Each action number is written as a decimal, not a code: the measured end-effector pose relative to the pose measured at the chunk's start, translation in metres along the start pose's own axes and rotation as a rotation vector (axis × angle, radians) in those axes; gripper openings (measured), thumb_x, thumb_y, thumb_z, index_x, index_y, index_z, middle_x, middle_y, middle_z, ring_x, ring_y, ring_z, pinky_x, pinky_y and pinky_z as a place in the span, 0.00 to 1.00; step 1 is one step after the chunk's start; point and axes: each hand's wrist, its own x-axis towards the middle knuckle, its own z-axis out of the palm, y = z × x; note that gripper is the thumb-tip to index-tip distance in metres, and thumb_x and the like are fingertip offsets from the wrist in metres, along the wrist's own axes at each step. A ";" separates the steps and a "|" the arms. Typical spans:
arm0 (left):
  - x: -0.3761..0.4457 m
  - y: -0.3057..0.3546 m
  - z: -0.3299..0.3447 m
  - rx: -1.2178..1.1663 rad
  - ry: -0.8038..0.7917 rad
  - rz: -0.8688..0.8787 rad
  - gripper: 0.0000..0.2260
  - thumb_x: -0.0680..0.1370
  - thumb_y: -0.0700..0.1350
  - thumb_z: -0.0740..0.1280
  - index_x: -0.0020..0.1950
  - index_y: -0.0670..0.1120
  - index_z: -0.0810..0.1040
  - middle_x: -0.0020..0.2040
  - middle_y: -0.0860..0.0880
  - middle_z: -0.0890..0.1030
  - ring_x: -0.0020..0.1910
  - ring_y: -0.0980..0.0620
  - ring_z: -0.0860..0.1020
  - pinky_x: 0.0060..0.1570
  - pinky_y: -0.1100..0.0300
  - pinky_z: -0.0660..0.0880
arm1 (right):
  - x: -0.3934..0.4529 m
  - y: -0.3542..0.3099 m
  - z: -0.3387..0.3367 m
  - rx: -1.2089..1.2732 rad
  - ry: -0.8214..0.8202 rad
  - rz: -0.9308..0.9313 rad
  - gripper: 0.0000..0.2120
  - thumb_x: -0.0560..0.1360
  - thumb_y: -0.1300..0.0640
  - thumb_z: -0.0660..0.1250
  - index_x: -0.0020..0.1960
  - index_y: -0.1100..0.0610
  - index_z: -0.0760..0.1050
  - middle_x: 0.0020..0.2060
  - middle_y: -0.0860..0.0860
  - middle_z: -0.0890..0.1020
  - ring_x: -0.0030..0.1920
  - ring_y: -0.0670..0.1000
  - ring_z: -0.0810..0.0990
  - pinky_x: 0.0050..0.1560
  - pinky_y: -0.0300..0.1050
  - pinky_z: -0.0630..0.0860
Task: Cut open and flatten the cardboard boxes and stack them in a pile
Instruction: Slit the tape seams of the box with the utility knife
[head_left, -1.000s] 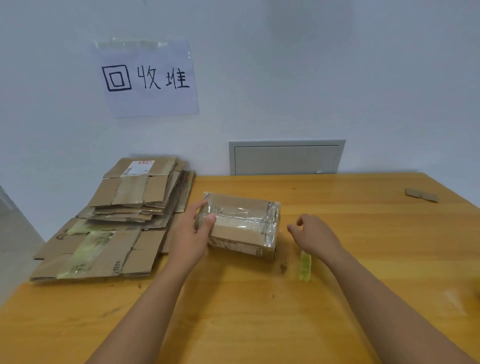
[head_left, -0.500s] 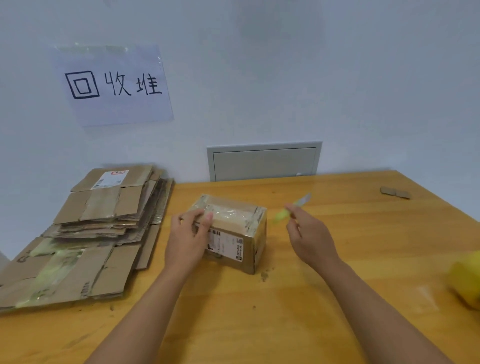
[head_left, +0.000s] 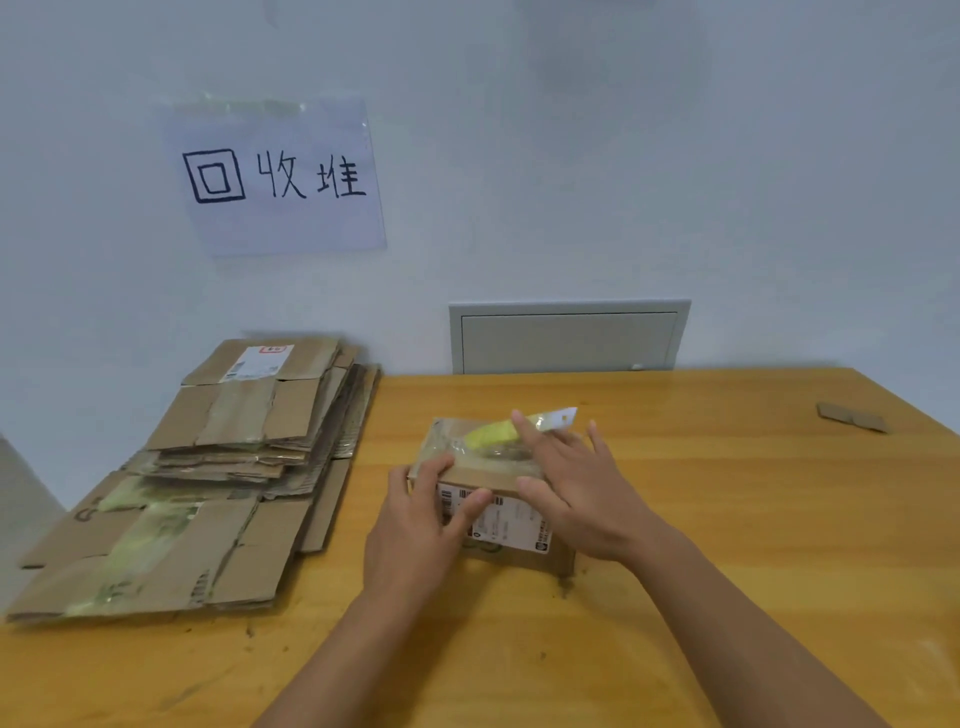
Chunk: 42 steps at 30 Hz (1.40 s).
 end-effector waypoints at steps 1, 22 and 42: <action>-0.001 -0.001 0.000 0.024 0.006 0.007 0.32 0.71 0.75 0.53 0.69 0.60 0.65 0.59 0.53 0.66 0.50 0.54 0.74 0.39 0.58 0.77 | 0.002 0.000 -0.001 0.002 0.046 -0.006 0.36 0.76 0.38 0.45 0.81 0.47 0.43 0.75 0.47 0.67 0.77 0.49 0.57 0.78 0.57 0.39; 0.000 -0.015 0.007 -0.075 0.138 0.311 0.26 0.72 0.71 0.63 0.62 0.58 0.71 0.71 0.49 0.62 0.57 0.51 0.73 0.39 0.59 0.80 | 0.062 -0.019 -0.024 0.984 0.247 0.138 0.23 0.73 0.46 0.68 0.49 0.68 0.81 0.31 0.58 0.81 0.26 0.51 0.76 0.30 0.41 0.72; 0.003 -0.021 0.016 -0.165 0.197 0.288 0.28 0.69 0.72 0.65 0.62 0.57 0.70 0.67 0.54 0.64 0.55 0.56 0.71 0.39 0.65 0.75 | 0.066 -0.020 -0.019 0.855 -0.086 0.073 0.12 0.82 0.55 0.62 0.61 0.55 0.80 0.44 0.56 0.86 0.42 0.51 0.83 0.46 0.43 0.79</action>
